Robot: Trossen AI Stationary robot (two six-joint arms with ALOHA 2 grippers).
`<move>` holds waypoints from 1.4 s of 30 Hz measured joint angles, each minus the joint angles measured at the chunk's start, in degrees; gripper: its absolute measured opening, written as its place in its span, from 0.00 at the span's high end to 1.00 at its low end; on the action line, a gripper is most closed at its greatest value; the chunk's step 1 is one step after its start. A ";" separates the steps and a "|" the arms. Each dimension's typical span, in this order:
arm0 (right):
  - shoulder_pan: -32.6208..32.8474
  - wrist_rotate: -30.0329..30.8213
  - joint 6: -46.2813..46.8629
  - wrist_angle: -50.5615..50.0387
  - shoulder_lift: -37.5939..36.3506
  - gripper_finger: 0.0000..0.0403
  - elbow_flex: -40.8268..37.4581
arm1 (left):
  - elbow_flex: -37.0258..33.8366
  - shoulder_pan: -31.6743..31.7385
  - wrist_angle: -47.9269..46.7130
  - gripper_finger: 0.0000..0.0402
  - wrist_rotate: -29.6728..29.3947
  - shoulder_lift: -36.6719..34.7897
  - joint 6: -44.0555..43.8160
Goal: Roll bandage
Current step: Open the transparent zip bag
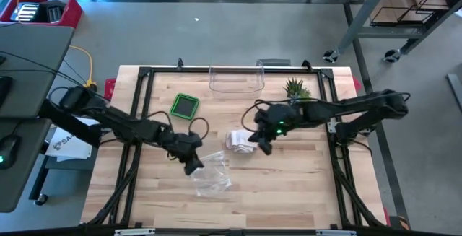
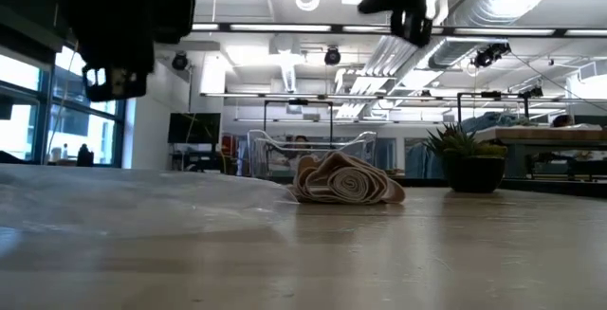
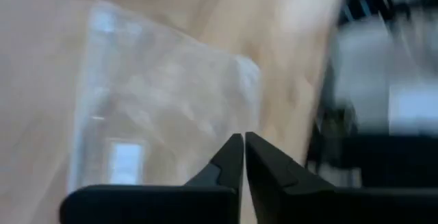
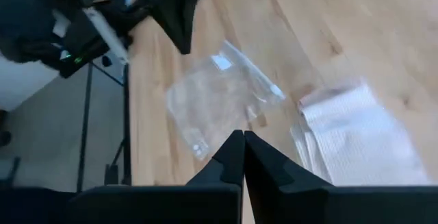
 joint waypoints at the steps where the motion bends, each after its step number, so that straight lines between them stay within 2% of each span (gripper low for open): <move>1: -0.29 -0.99 1.81 0.55 1.65 1.00 0.00 | -0.77 -0.76 1.61 0.98 -3.59 0.43 -3.27; 6: 0.22 -12.89 7.14 10.17 11.70 1.00 -0.04 | -0.14 -3.92 2.55 1.00 -11.47 3.95 -11.18; 9: 2.18 -14.14 10.95 18.32 17.75 1.00 -0.04 | 0.10 -7.44 1.93 1.00 -17.86 3.44 -13.21; 12: 3.52 -11.89 16.25 19.65 23.47 1.00 1.33 | -0.03 -11.84 -5.51 1.00 -23.97 1.32 -17.55; 15: 5.19 -6.67 20.48 20.06 28.46 1.00 5.19 | -0.03 -14.79 -11.06 1.00 -30.67 -2.05 -20.34; 18: 6.21 -2.80 22.91 18.56 33.91 1.00 11.45 | -0.03 -15.93 -11.97 1.00 -34.61 -5.96 -18.63; 21: 6.72 1.59 24.38 10.53 40.19 1.00 20.48 | 0.04 -16.60 -12.04 1.00 -38.49 -9.46 -15.24; 24: 6.54 5.89 26.90 1.35 45.90 1.00 28.75 | -0.01 -16.71 -12.02 1.00 -40.11 -12.91 -12.64; 27: 6.53 8.60 27.85 -3.31 48.91 1.00 35.64 | -0.01 -17.42 -11.62 1.00 -39.32 -15.69 -9.08; 30: 6.51 7.88 27.73 -11.12 51.11 1.00 40.70 | 0.01 -18.10 -11.58 1.00 -38.85 -17.78 -6.02; 32: 6.93 7.40 28.19 -17.04 52.46 1.00 41.55 | 0.01 -18.55 -11.69 1.00 -38.84 -18.39 -5.44; 42: 14.75 6.13 40.11 -21.15 50.98 1.00 39.30 | 0.01 -18.51 -11.57 1.00 -38.82 -16.74 -6.37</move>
